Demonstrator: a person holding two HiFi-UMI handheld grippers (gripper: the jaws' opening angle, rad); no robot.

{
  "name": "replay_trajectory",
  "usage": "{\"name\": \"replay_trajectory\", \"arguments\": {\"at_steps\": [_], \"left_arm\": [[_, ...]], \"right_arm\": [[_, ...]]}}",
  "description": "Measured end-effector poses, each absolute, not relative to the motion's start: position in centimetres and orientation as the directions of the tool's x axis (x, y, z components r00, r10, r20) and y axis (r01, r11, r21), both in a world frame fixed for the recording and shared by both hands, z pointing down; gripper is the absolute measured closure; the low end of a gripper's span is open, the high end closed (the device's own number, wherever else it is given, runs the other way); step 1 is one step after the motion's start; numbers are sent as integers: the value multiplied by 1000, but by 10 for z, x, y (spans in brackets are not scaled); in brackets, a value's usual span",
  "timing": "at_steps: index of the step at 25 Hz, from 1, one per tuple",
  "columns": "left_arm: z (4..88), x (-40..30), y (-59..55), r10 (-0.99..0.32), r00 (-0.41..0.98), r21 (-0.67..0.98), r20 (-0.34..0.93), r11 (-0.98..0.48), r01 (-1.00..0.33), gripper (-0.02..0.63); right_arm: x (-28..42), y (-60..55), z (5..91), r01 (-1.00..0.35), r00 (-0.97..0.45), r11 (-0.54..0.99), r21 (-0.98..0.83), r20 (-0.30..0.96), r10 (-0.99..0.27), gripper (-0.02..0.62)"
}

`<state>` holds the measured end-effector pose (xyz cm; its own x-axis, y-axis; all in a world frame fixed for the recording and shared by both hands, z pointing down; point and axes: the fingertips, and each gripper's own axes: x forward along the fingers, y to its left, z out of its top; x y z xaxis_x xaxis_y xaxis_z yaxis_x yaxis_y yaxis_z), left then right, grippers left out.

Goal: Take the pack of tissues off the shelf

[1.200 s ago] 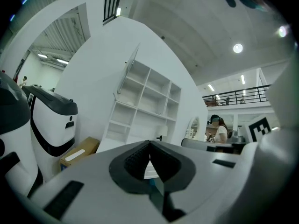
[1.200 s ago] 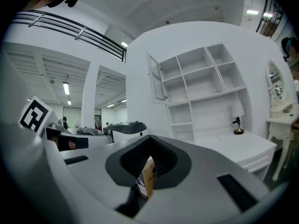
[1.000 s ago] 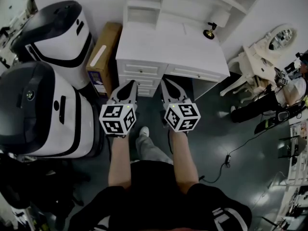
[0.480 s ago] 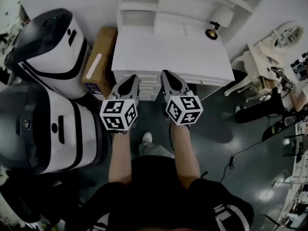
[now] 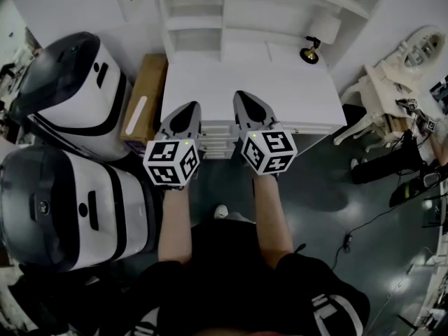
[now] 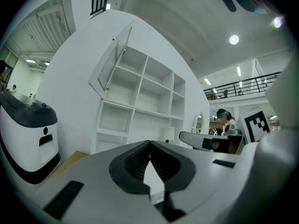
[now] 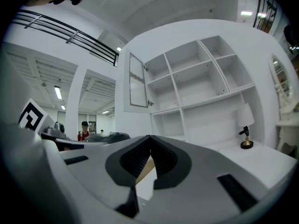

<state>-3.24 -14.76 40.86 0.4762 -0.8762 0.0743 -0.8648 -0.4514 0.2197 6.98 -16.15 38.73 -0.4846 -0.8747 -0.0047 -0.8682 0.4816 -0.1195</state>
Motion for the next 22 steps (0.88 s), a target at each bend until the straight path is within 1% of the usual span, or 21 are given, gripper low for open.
{"name": "replay_trajectory", "arguments": {"at_steps": [7,15,22], "left_arm": [[409,-30,-161,-886,457,200,79,-435,-878,597],[393,-45,-159,-910,414,191,40,-399,-897,597],[405,-60,-164,-927,374,205,40,-359,-911,597]], "right_arm": [[72,-177,390,-859,-500,497,-125,-8,-866,577],[67,-182,384,-842,-522,520,-140,-28,-852,577],[48,-188,407,-818,-561,554,-154,6,-827,575]]}}
